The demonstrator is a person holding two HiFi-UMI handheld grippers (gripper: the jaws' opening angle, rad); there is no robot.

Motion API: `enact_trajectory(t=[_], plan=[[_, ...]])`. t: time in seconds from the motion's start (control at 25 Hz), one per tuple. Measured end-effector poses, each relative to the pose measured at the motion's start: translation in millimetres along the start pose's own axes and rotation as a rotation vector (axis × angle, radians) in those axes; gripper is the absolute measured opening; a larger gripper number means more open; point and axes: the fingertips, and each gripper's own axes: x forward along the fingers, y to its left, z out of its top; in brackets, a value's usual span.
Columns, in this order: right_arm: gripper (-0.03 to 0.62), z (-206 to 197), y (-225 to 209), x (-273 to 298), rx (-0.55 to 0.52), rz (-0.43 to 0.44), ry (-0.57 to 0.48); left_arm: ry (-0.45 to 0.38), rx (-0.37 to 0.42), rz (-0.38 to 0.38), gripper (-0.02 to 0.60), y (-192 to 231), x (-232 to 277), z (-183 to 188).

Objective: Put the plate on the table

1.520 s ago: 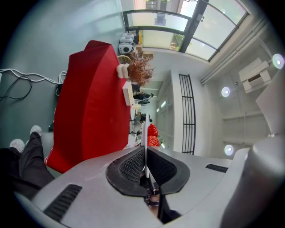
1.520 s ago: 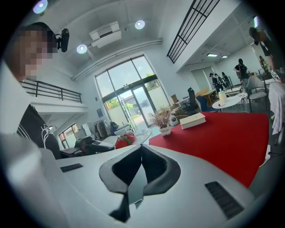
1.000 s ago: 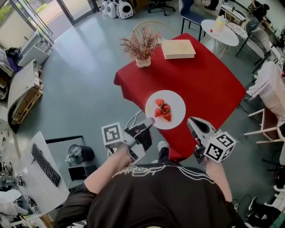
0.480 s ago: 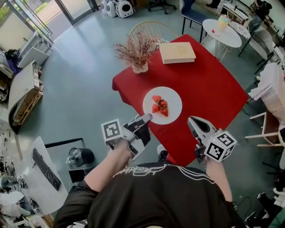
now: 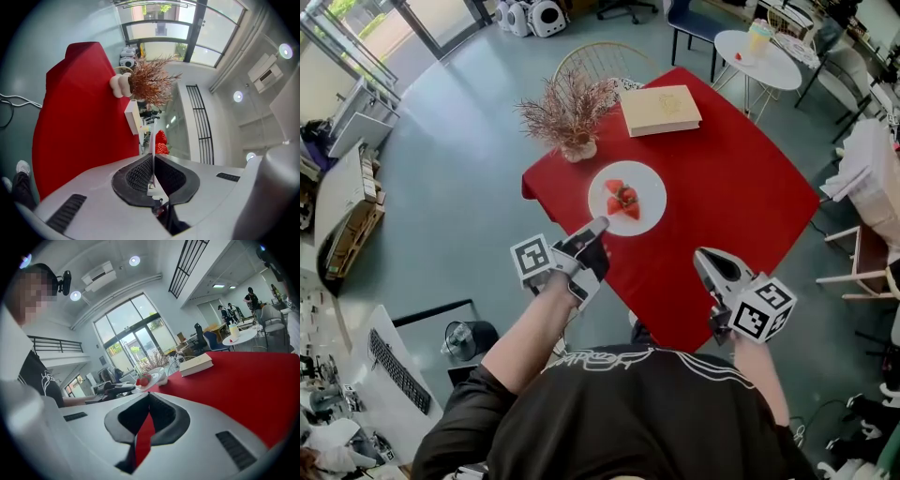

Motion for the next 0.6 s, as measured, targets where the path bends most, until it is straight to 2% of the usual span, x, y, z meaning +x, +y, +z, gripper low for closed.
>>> enact_trajectory(t=[0.28,0.6], plan=[[0.008,-5,-20,5,0.02,-0.021,0.031,-0.006,0.005,0.019,0.017,41,36,17],[0.008,-12,-43,11,0.041,-0.042,0.058,-0.003,-0.056,0.085,0.017,87,51,18]])
